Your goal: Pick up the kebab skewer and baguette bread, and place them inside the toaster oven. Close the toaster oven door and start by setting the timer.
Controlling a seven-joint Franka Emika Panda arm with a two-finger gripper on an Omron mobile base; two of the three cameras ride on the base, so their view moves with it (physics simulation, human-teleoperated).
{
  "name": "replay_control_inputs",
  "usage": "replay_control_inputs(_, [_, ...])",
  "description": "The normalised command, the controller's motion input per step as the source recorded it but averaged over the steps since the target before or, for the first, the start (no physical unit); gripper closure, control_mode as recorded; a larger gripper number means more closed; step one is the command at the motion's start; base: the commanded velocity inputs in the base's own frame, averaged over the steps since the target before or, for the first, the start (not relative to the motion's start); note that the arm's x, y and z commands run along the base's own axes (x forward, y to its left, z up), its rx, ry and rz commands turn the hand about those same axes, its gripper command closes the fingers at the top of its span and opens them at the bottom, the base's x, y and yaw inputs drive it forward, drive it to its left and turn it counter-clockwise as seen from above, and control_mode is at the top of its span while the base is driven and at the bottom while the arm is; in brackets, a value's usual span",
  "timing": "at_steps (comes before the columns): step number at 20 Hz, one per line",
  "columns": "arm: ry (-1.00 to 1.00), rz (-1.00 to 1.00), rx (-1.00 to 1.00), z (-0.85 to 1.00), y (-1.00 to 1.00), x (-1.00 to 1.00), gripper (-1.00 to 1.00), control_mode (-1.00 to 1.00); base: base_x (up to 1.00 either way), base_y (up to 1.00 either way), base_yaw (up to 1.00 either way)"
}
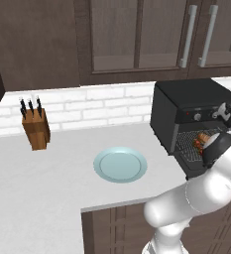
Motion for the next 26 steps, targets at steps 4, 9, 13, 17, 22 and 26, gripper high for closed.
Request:
replay_control_inputs(4, [-0.08, -0.02, 0.0, 0.46, 0.0, -0.65, -1.0, -1.0, 0.0, 0.0, 0.0])
replay_control_inputs(9, [0.17, -0.28, 0.02, -0.15, 0.07, -0.42, -1.0, -1.0, 0.0, 0.0, 0.0])
replay_control_inputs(13, [0.16, -0.31, 0.02, -0.4, 0.1, -0.06, -1.0, -1.0, 0.0, 0.0, 0.0])
replay_control_inputs(17, [0.13, -0.28, 0.02, -0.52, 0.0, 0.0, -1.0, -1.0, 0.0, 0.0, 0.0])
replay_control_inputs(22, [0.01, -0.25, 0.01, -0.46, 0.03, -0.07, -1.0, -1.0, 0.0, 0.0, 0.0])
replay_control_inputs(26, [0.0, -0.22, -0.05, -0.28, 0.27, 0.23, -1.0, -1.0, 0.0, 0.0, 0.0])
